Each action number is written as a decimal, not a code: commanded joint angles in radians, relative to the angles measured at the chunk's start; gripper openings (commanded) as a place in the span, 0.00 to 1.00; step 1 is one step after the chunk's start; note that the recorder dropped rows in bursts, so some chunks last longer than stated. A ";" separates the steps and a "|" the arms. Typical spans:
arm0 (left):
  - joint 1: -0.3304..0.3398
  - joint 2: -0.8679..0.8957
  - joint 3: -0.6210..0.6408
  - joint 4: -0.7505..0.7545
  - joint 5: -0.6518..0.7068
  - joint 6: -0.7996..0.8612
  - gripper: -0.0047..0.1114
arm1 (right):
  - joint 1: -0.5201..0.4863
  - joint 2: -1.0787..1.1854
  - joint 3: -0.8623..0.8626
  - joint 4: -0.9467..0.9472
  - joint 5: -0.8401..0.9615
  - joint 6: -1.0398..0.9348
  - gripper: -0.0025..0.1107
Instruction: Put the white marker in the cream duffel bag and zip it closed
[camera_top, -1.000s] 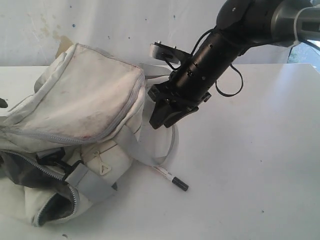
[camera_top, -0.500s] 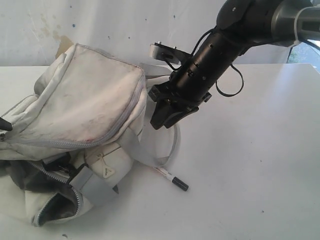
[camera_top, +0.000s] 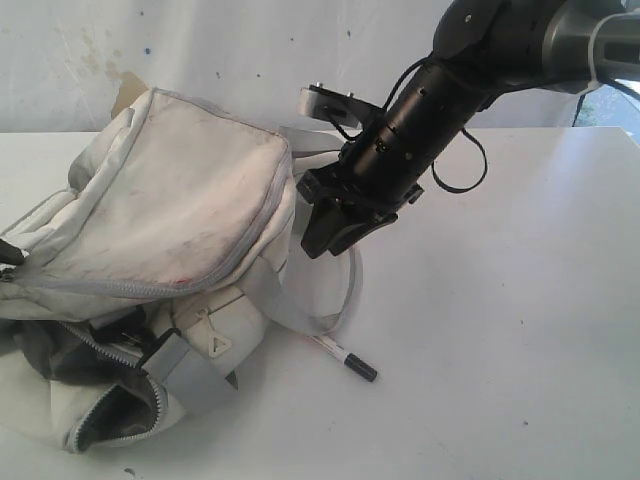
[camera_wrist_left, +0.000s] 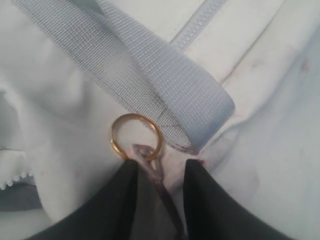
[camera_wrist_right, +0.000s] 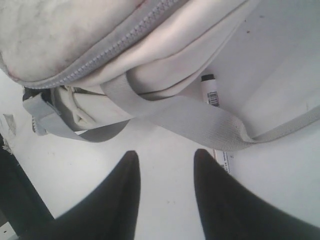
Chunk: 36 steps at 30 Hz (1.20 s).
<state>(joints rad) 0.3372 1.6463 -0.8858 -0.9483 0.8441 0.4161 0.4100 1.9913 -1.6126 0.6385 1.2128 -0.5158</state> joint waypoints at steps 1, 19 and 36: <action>0.000 0.001 -0.005 0.023 -0.043 -0.037 0.40 | -0.003 -0.008 -0.006 -0.005 -0.007 0.004 0.32; 0.000 0.099 0.017 -0.162 0.032 -0.014 0.29 | -0.003 -0.008 -0.006 -0.003 -0.052 0.004 0.32; 0.000 0.062 -0.161 -0.131 0.205 0.492 0.04 | -0.003 -0.008 -0.006 -0.009 -0.046 0.004 0.32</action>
<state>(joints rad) 0.3372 1.7426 -1.0276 -1.0737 1.0112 0.8122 0.4100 1.9913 -1.6126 0.6296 1.1649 -0.5137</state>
